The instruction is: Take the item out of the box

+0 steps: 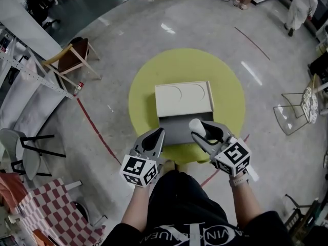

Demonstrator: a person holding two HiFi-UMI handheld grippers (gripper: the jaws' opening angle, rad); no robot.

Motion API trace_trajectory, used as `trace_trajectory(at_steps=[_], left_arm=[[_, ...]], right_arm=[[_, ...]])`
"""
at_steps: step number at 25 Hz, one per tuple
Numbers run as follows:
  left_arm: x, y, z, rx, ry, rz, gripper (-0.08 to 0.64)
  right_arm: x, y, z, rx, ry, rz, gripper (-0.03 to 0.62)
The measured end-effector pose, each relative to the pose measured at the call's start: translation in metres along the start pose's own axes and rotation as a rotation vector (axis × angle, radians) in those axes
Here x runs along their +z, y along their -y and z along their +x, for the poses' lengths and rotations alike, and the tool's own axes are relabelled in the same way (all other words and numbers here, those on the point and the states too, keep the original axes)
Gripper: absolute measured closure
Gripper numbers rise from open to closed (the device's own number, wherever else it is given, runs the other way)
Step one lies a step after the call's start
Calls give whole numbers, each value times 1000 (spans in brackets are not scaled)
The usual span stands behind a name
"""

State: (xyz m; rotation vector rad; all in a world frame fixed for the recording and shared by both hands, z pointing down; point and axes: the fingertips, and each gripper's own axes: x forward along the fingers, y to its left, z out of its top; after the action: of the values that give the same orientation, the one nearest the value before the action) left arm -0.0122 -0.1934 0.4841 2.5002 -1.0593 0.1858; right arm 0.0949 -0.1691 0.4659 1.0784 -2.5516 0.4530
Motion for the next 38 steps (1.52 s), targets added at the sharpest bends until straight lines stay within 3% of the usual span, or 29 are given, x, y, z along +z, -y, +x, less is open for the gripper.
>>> trace_trajectory(at_steps=[17,38], left_arm=[[40,1,-3,-5,71,28,545],[81,3,-7,-10,154,50,545]], right_arm=[[38,7,-15,-85,114,-6,425],[81,7,-27,-115,217,-36,425]])
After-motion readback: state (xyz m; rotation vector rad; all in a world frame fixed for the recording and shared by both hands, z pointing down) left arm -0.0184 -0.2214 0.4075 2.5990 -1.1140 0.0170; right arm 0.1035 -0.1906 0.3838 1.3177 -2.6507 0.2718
